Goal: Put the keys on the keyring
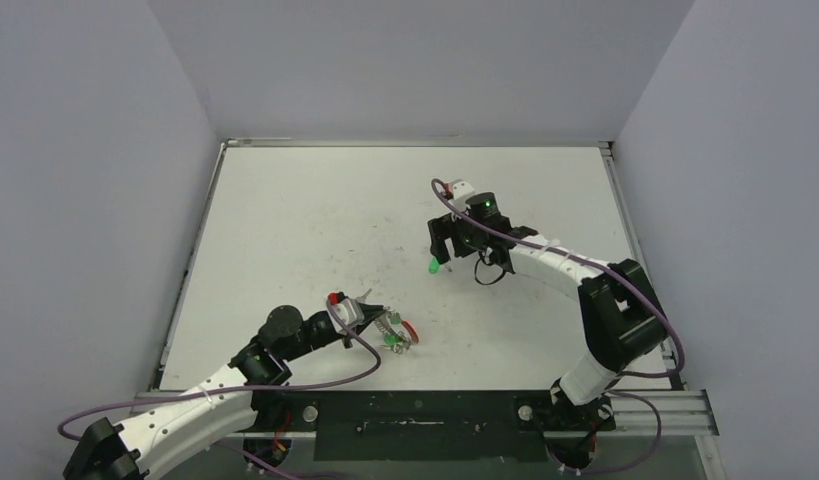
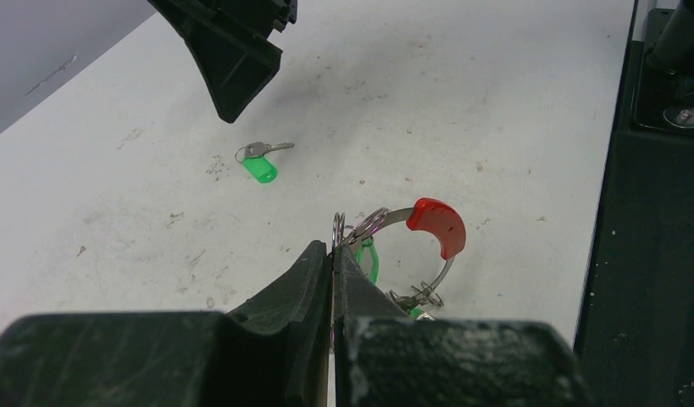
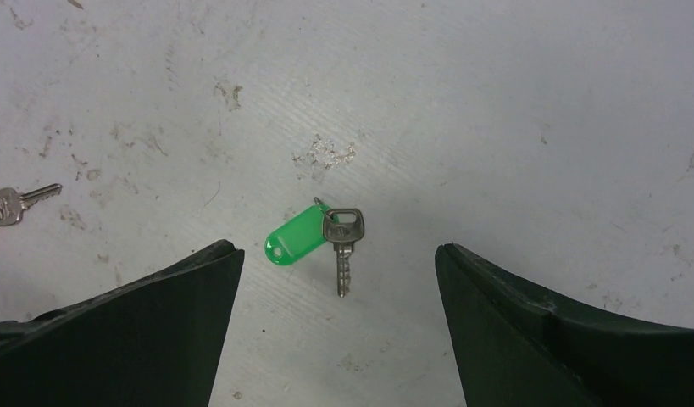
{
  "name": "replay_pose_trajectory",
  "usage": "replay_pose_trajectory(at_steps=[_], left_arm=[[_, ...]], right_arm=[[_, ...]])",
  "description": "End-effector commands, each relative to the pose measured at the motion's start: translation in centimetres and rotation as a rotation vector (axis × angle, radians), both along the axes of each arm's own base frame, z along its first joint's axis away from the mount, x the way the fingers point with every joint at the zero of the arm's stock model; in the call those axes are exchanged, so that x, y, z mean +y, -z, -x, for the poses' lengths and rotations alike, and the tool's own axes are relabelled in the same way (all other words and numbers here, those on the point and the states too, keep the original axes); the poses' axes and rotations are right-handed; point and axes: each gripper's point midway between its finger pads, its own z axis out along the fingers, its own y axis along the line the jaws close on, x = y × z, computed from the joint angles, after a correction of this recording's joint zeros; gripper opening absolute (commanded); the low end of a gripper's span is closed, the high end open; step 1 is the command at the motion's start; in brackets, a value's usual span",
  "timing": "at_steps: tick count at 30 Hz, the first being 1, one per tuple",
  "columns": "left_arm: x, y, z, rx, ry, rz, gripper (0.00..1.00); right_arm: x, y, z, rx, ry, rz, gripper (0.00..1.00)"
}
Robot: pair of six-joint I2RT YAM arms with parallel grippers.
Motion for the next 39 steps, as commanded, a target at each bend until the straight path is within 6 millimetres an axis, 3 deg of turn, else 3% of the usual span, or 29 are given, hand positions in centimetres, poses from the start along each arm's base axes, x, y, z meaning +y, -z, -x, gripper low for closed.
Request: replay_pose_trajectory(at_steps=[1,6,11,21,39], left_arm=[[-0.4,-2.8,-0.4,-0.061,-0.001,0.047,0.00],[-0.6,-2.6,-0.5,-0.052,0.000,0.038,0.00],[-0.6,-2.4,-0.6,-0.046,-0.002,0.028,0.00],[-0.7,-2.6,-0.5,-0.050,0.006,0.042,0.00],[-0.8,-2.7,-0.4,-0.054,0.013,0.045,0.00]], right_arm=[[1.0,-0.8,-1.4,0.005,-0.105,0.050,0.82],[1.7,0.3,-2.3,0.039,-0.170,0.092,0.61],[2.4,2.0,-1.8,0.115,-0.258,0.110,0.43],[1.7,5.1,-1.8,0.185,-0.261,0.180,0.32],[2.3,6.3,-2.2,0.171,-0.258,0.178,0.18]])
